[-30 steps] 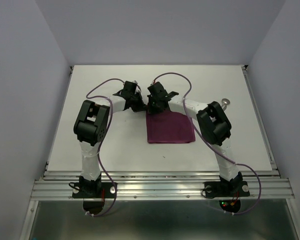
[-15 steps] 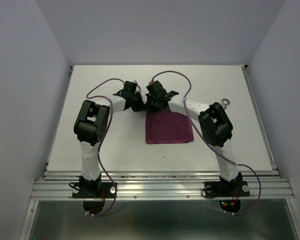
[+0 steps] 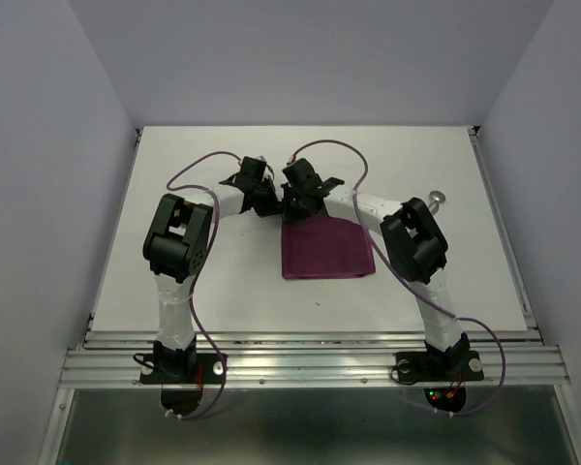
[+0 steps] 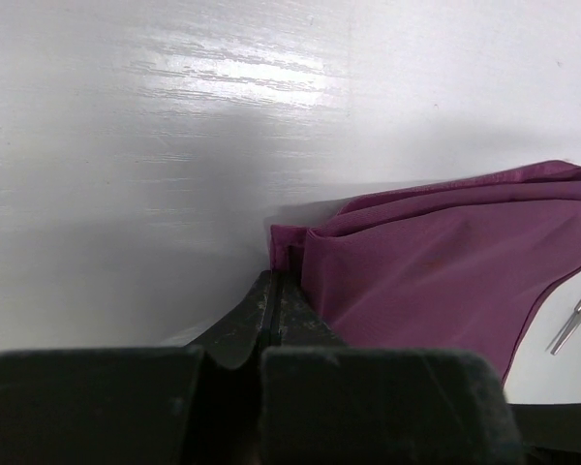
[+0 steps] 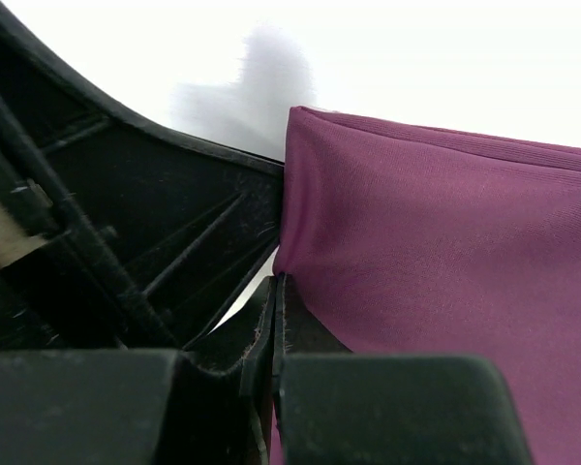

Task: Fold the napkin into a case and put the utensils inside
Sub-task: Smooth out the lower triangle-folded napkin at the center of the board.

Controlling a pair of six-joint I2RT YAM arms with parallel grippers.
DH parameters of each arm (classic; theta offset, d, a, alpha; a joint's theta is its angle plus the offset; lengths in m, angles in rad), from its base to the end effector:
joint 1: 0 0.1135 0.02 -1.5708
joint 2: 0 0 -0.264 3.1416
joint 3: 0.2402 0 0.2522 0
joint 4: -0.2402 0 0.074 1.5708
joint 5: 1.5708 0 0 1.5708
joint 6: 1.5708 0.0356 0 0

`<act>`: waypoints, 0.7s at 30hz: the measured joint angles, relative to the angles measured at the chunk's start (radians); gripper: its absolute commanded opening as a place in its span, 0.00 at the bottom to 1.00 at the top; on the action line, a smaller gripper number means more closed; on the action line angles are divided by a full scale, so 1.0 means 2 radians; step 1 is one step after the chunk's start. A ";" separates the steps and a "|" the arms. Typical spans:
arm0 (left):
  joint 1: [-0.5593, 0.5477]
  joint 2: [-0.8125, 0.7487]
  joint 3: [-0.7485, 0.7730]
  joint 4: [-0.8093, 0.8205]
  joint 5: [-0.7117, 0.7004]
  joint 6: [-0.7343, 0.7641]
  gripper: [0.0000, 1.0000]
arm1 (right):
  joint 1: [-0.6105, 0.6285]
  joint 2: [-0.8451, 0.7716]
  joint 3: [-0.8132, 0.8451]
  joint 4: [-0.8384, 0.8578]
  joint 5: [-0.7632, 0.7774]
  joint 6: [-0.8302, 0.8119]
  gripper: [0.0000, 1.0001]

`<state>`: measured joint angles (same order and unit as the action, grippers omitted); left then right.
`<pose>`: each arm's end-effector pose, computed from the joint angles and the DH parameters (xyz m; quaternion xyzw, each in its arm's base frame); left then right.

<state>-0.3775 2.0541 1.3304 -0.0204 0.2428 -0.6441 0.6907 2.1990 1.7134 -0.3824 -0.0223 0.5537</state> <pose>0.4113 -0.1723 0.1565 -0.0726 0.9074 -0.2917 0.2936 0.3777 0.3132 0.1822 -0.0681 0.9364 0.2091 0.2736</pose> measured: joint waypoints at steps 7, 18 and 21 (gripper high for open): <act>0.000 -0.001 0.007 -0.017 -0.015 0.004 0.20 | 0.000 0.011 0.000 0.001 -0.008 0.000 0.01; 0.002 -0.021 0.013 -0.079 -0.063 0.021 0.32 | 0.001 0.007 -0.001 0.001 -0.002 -0.001 0.41; 0.004 -0.027 0.013 -0.091 -0.071 0.023 0.39 | 0.002 -0.015 -0.008 0.000 0.011 -0.002 0.41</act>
<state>-0.3695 2.0003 1.3563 -0.2028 0.1001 -0.5987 0.6949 2.1693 1.6978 -0.3824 -0.0006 0.5491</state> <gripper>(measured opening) 0.337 0.409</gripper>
